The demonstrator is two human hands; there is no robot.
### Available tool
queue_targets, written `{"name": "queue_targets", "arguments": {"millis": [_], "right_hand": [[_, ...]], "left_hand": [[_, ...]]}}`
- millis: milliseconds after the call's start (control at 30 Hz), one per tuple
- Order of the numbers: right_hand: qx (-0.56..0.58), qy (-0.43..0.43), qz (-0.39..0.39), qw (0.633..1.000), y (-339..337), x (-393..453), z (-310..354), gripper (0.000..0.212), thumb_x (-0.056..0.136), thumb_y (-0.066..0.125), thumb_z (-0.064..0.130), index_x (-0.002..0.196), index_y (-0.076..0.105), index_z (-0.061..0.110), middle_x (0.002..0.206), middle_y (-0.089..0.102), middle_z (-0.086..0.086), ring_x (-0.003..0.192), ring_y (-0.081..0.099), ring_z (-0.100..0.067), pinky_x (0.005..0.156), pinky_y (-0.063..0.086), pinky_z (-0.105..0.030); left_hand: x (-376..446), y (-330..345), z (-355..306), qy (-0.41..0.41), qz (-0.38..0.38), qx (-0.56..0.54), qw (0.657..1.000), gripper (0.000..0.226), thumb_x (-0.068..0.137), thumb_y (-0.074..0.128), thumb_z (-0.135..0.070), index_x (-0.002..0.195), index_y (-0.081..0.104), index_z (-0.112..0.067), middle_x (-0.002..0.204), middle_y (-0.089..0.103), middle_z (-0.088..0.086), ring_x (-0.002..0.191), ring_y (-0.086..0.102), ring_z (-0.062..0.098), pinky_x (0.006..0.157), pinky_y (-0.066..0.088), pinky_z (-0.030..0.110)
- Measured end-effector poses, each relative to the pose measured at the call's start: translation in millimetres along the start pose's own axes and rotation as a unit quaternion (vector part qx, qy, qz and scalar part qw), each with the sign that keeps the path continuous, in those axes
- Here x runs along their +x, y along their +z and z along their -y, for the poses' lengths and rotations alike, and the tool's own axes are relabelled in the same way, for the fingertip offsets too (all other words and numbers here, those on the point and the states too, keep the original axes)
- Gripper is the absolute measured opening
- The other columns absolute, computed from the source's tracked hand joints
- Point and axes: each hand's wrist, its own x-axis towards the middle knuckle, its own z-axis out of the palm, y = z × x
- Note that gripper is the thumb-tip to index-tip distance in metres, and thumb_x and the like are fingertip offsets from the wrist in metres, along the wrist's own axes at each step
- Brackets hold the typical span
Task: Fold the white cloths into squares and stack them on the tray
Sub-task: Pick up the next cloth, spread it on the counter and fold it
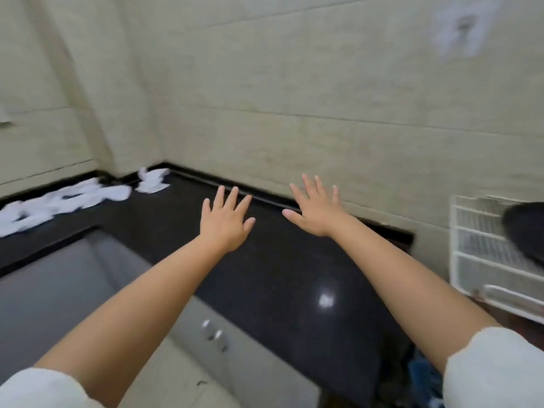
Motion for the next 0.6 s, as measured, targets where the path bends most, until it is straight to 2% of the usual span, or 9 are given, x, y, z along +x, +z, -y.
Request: {"name": "queue_targets", "arguments": {"millis": [167,333,600], "right_hand": [[0.000,-0.109,0.020,0.994,25,56,148,0.066,0.095,0.023,0.055,0.149,-0.002,0.025,0.157,-0.016,-0.006,0.144,-0.016,-0.027,0.114,-0.004,-0.054],[0.005,-0.205,0.057,0.977,62,109,277,0.064,0.096,0.022,0.053,0.149,0.000,0.024,0.157,-0.013,-0.006,0.144,-0.015,-0.027,0.115,-0.002,-0.054],[0.013,-0.326,0.078,0.942,111,230,460,0.063,0.097,0.023,0.051,0.149,0.001,0.025,0.158,-0.011,-0.006,0.145,-0.013,-0.028,0.115,-0.001,-0.054]], "left_hand": [[-52,5,155,-0.126,0.008,0.021,0.992,0.055,0.098,0.027,-0.044,0.148,0.011,-0.027,0.159,0.003,0.000,0.146,-0.004,0.025,0.116,0.008,0.047],[-93,24,275,-0.234,0.032,0.025,0.971,0.054,0.099,0.027,-0.042,0.148,0.011,-0.026,0.159,0.005,0.001,0.146,-0.003,0.026,0.117,0.009,0.047],[-75,60,455,-0.340,0.053,0.051,0.938,0.054,0.099,0.026,-0.042,0.148,0.011,-0.025,0.158,0.006,0.002,0.146,-0.002,0.025,0.117,0.011,0.046]]}}
